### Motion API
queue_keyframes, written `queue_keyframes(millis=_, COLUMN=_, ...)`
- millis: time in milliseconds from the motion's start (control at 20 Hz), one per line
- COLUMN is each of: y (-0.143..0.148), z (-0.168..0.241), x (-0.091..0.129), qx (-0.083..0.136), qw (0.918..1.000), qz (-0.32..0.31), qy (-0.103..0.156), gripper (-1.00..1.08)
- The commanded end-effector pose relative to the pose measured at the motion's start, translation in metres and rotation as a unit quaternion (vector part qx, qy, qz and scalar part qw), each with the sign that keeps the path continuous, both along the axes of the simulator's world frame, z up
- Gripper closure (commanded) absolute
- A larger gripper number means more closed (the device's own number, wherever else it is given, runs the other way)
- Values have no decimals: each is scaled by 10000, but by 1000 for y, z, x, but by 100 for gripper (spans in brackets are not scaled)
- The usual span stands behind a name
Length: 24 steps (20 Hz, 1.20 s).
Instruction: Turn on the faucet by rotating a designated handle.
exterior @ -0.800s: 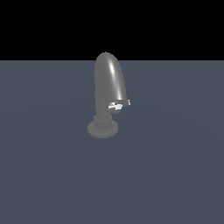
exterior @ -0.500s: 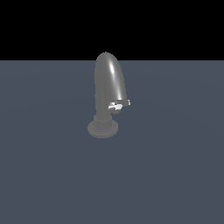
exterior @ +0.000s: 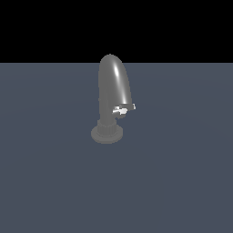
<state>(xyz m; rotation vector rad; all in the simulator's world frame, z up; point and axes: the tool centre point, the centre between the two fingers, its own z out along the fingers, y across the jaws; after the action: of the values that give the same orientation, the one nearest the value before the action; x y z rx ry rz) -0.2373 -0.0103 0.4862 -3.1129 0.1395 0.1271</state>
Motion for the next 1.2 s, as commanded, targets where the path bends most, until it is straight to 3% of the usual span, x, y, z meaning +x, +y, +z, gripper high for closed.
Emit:
queue_keyframes(millis=0, y=2, z=-1, x=8, qx=41, qw=9998, qz=-108, qy=145, gripper=108)
queue_keyframes(millis=600, y=14, z=-11, x=64, qx=312, qw=9899, qz=-829, qy=1104, gripper=108)
queue_keyframes(millis=1150, y=18, z=-32, x=118, qx=577, qw=9651, qz=-1533, qy=2041, gripper=108)
